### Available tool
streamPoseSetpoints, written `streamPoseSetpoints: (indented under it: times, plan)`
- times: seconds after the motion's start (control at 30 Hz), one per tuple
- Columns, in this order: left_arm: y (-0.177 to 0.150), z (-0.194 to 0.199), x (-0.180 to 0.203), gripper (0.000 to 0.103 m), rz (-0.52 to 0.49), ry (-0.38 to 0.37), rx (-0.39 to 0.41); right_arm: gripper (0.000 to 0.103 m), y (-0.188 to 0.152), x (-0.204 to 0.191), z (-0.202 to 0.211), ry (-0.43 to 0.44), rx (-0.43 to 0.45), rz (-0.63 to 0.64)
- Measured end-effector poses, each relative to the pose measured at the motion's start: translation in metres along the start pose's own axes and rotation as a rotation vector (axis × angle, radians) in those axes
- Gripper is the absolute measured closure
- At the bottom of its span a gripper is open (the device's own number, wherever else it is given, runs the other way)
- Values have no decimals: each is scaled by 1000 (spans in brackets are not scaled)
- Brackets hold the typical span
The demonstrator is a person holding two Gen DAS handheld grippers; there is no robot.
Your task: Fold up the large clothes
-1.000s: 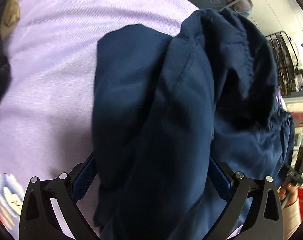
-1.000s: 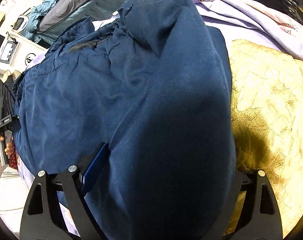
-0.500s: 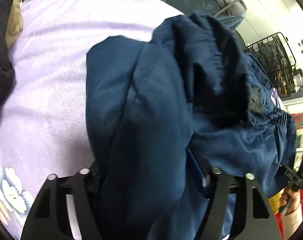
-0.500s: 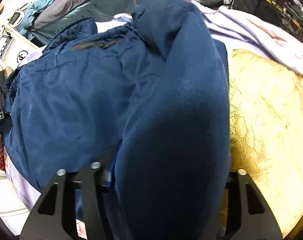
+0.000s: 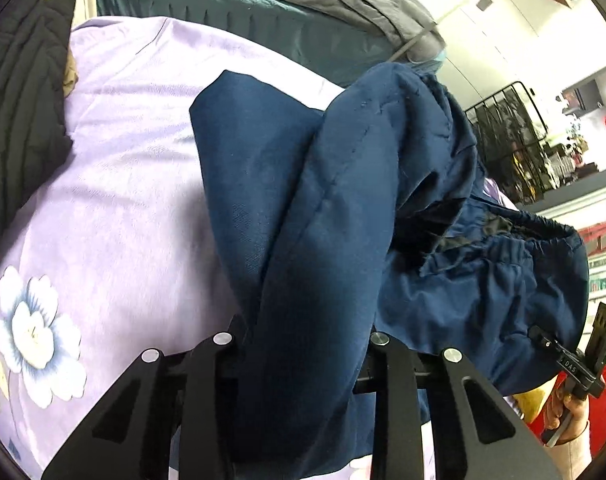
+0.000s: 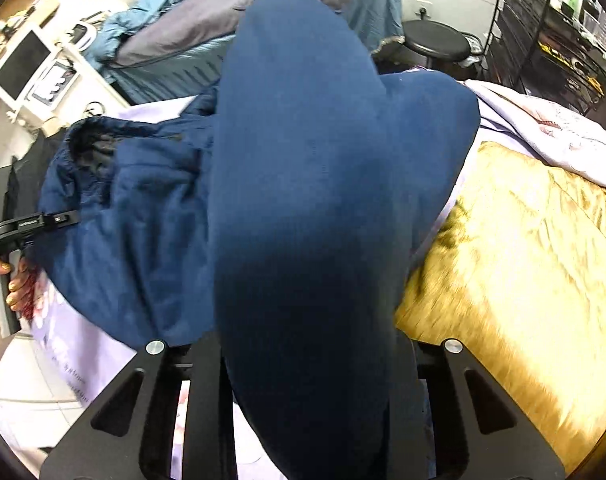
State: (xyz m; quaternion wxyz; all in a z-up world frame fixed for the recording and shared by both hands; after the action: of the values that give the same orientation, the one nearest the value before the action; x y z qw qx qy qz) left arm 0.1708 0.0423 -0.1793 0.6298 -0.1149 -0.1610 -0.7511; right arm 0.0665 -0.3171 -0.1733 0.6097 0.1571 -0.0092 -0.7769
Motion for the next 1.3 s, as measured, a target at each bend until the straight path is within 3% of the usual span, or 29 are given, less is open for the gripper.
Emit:
streamPoseSetpoints:
  times: [0.3, 0.43, 0.57, 0.83, 1.13, 1.3]
  plan:
    - [-89, 33, -17, 75, 23, 19, -37, 75, -84, -25, 28, 40, -70, -5]
    - [-110, 34, -30, 75, 40, 15, -40, 75, -111, -39, 35, 18, -82, -6]
    - [-104, 32, -25, 75, 16, 16, -34, 75, -111, -55, 41, -10, -65, -5]
    - [-78, 60, -4, 75, -144, -6, 49, 79, -106, -75, 80, -57, 13, 29]
    - [-41, 81, 107, 76, -347, -74, 135, 81, -109, -34, 152, -92, 162, -38]
    - [-28, 90, 218, 76, -470, -118, 204, 81, -119, 31, 213, -82, 267, -104]
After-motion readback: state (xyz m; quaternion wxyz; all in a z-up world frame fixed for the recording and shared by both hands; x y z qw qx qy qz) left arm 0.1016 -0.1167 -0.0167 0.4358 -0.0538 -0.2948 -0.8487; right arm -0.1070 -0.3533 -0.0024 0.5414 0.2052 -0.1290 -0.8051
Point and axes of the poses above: each gripper's, at about its wrist camera, not at the fingertips, and z roughly against the way its jaws point, x to its right, y to its top, the point moved 6 cm from there along -z, roughly the way its jaws point, and after that the axes turned 8 degrees about -x, right-handed, at the moved point
